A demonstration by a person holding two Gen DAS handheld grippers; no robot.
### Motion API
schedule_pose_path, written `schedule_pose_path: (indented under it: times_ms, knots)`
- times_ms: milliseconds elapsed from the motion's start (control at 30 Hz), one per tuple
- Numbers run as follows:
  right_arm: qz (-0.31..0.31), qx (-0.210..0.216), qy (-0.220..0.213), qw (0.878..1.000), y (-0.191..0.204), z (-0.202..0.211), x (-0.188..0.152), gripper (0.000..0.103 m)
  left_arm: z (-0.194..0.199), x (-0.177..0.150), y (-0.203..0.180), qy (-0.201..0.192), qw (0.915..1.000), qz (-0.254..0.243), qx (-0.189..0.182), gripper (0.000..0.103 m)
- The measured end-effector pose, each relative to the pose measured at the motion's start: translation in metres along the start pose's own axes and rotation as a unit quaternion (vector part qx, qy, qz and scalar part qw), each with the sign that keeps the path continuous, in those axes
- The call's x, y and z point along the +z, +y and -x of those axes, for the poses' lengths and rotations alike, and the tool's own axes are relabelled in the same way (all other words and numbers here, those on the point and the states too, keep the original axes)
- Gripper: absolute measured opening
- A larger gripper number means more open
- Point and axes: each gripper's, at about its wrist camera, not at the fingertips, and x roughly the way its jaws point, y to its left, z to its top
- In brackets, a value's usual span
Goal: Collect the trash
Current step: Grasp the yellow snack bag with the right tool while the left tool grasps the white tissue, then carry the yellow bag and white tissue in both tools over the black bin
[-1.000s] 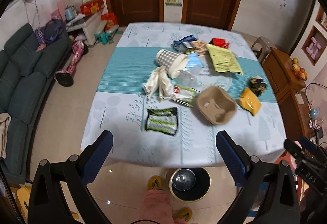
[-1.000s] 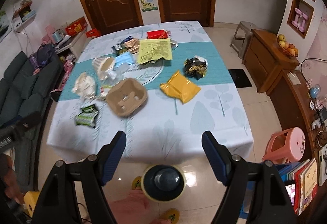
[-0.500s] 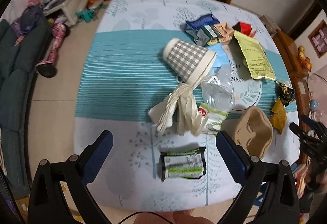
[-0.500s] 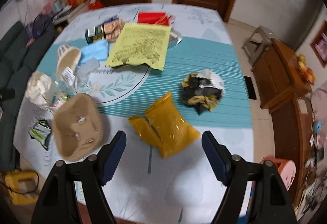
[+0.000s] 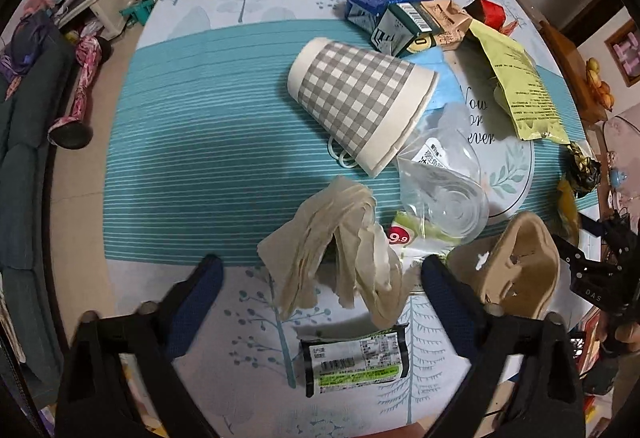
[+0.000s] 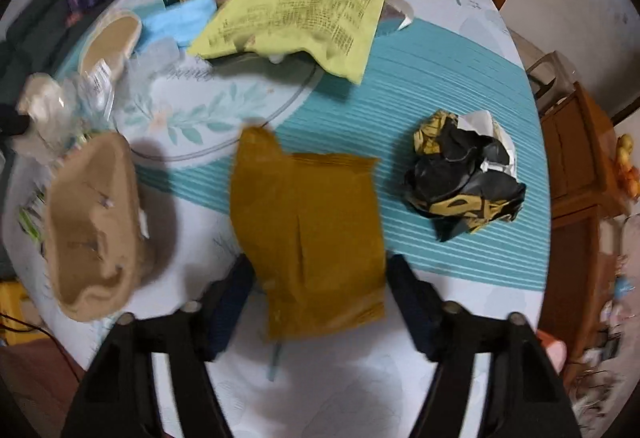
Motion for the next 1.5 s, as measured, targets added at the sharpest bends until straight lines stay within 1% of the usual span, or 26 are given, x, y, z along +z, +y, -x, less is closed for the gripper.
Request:
schedule_pose_path:
  times_ms: [33,67,100,133,200,267,300,400,500,567,667,833,967,1100,1300,1400,1500]
  knots:
    - [-0.004,-0.003,-0.001,1.000,0.000,0.001,-0.001,0.058,-0.003,0.000,0.001,0.005,1.0000,0.000,-0.005,0.077]
    - [-0.008,-0.003,-0.003,1.000,0.000,0.002,-0.003,0.057,-0.007,0.001,0.002,0.014,0.9998,0.001,-0.011,0.066]
    - [-0.013,-0.005,-0.004,1.000,0.000,0.003,-0.005,0.056,-0.009,0.000,0.003,0.019,0.9996,0.005,-0.021,0.061]
    - [-0.017,-0.006,-0.006,1.000,0.000,0.004,-0.005,0.051,-0.010,0.000,0.005,0.022,0.9991,0.013,-0.035,0.058]
    - [-0.032,-0.006,-0.011,0.999,0.001,0.008,-0.008,0.028,-0.011,-0.001,0.008,0.024,0.9981,0.024,-0.052,0.045]
    - [-0.056,0.013,-0.010,0.998,0.004,0.012,-0.011,0.026,-0.012,-0.002,0.006,0.024,0.9974,0.032,-0.060,0.038]
    - [-0.071,0.025,-0.016,0.997,0.006,0.016,-0.015,0.016,-0.012,-0.002,0.005,0.024,0.9974,0.029,-0.061,0.033]
    - [-0.098,0.028,-0.028,0.994,0.013,0.028,-0.026,0.016,-0.011,-0.004,-0.001,0.022,0.9978,0.020,-0.059,0.025]
    - [-0.132,0.034,-0.046,0.990,0.024,0.046,-0.037,0.015,-0.011,-0.006,-0.001,0.021,0.9977,0.017,-0.063,0.021]
    - [-0.162,0.036,-0.062,0.984,0.033,0.067,-0.049,0.015,-0.010,-0.007,-0.002,0.020,0.9977,0.011,-0.064,0.020]
    - [-0.187,0.036,-0.079,0.978,0.042,0.092,-0.061,0.015,-0.007,-0.010,0.000,0.022,0.9979,-0.001,-0.062,0.018]
    - [-0.200,0.024,-0.096,0.975,0.053,0.123,-0.079,0.015,0.009,-0.015,-0.003,0.009,0.9974,-0.029,-0.065,0.016]
    - [-0.212,0.008,-0.103,0.972,0.053,0.133,-0.090,0.015,0.029,-0.018,-0.009,-0.009,0.9960,-0.048,-0.075,0.016]
    - [-0.228,0.002,-0.106,0.968,0.053,0.143,-0.108,0.015,0.055,-0.027,-0.014,-0.028,0.9936,-0.062,-0.090,0.016]
    - [-0.227,-0.001,-0.104,0.968,0.052,0.150,-0.131,0.015,0.098,-0.055,-0.034,-0.056,0.9882,-0.082,-0.117,0.016]
    - [-0.211,0.000,-0.116,0.971,0.052,0.158,-0.145,0.015,0.119,-0.077,-0.050,-0.071,0.9854,-0.089,-0.126,0.016]
    - [-0.185,0.000,-0.119,0.976,0.052,0.165,-0.160,0.015,0.140,-0.109,-0.070,-0.083,0.9837,-0.086,-0.134,0.016]
